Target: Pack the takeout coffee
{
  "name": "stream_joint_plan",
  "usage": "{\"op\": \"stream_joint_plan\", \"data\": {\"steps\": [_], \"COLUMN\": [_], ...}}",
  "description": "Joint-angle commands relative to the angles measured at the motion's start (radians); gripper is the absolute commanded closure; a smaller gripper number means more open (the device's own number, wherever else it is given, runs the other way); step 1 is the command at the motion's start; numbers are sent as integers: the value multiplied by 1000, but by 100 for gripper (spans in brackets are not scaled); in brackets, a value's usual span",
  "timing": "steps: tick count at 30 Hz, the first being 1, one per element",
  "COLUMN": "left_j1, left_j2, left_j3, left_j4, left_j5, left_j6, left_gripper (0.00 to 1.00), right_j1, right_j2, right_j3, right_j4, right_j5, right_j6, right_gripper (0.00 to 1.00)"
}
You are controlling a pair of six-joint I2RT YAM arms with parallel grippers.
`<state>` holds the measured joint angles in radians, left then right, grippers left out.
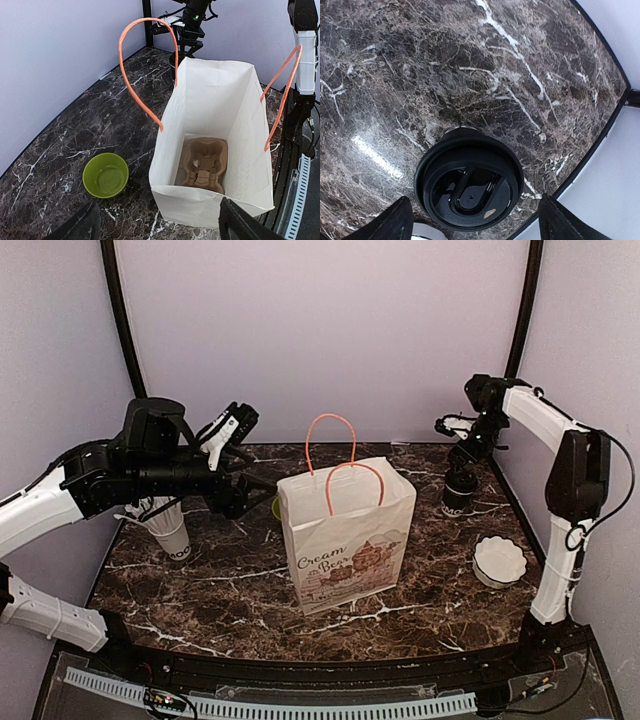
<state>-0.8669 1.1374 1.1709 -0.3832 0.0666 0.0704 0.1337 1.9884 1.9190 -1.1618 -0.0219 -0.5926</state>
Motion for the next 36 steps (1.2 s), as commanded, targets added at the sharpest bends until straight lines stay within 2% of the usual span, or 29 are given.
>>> {"op": "stream_joint_plan", "data": {"steps": [1, 16, 25, 29, 36], "left_j1": [-1, -2, -2, -3, -2], "left_j2": [-16, 8, 7, 5, 17], "left_j3": [-15, -14, -9, 5, 42], "left_j4": [18, 24, 18, 3, -8], "left_j5": [8, 32, 33, 27, 26], "left_j6": [-6, -7, -8, 1, 15], "left_gripper": [16, 18, 18, 18, 18], "right_j1": [-13, -15, -15, -15, -16], "right_j2": [29, 71, 98, 67, -86], "right_j3": [37, 30, 61, 52, -29], "right_j4": [-59, -65, -105, -126, -110], "right_j5": [-10, 0, -18, -26, -65], "right_j6": [16, 16, 19, 23, 24], "right_gripper": [16, 21, 40, 44, 47]}}
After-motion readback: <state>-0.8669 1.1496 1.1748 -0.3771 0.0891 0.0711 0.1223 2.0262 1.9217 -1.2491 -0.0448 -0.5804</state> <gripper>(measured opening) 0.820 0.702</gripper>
